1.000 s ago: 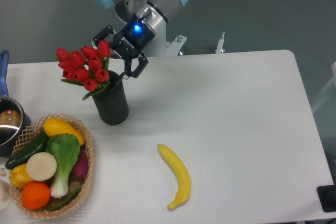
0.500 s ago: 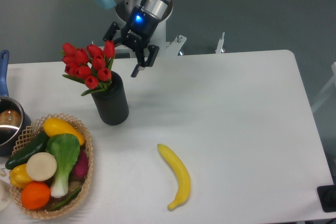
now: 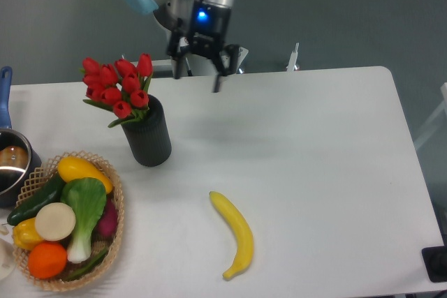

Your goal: Insert the flowers into the vase

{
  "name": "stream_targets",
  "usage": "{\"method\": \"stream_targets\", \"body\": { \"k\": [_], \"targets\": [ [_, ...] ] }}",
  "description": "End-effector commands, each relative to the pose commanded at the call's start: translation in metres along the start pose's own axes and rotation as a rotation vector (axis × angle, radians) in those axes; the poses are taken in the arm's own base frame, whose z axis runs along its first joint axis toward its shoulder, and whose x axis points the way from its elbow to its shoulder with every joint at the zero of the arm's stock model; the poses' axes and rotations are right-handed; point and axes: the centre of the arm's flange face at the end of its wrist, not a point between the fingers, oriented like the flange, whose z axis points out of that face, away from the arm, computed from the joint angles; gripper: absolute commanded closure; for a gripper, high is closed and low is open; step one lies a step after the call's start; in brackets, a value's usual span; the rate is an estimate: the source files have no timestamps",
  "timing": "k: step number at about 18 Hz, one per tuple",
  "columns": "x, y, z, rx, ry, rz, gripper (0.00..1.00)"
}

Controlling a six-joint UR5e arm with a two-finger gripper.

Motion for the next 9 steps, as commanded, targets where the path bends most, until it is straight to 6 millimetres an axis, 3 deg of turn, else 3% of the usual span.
{"method": "stream_targets", "body": {
  "k": [2, 5, 9],
  "targets": [
    [-0.024, 0.002, 0.017, -0.046, 0.021, 0.028, 0.0],
    [-0.078, 0.014, 0.05, -0.203, 0.038, 0.104, 0.0],
    [-0.137, 0.009, 0.076, -0.324, 0.021, 0.152, 0.0]
  ]
}}
